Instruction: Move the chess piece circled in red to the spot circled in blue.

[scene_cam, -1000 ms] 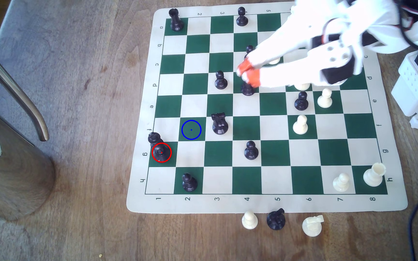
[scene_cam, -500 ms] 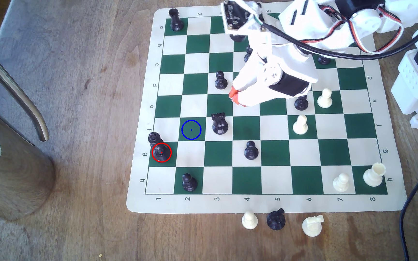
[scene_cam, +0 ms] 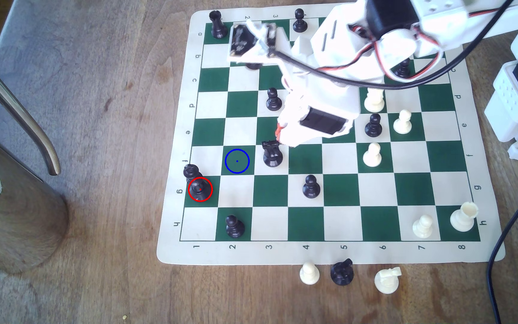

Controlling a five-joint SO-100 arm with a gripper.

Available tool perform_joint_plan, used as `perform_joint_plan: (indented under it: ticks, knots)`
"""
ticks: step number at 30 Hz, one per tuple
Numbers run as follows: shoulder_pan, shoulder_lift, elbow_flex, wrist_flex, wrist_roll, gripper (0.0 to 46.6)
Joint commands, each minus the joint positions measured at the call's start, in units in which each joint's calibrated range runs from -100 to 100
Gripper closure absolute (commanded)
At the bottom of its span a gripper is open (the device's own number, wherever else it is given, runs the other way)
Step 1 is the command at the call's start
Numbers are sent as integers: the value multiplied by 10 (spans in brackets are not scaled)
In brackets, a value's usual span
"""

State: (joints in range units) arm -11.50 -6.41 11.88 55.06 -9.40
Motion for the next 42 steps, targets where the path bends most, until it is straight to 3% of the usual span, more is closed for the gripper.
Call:
perform_joint_plan:
  ticks: [1,5,15,26,42]
  knots:
    - [-3,26,-104,-9,-19,448]
    - [-8,64,-149,-35,-38,366]
    - [-7,180,-282,-57,-51,303]
    - [24,267,-389,-57,-43,284]
    - [25,324,-433,-60,-41,240]
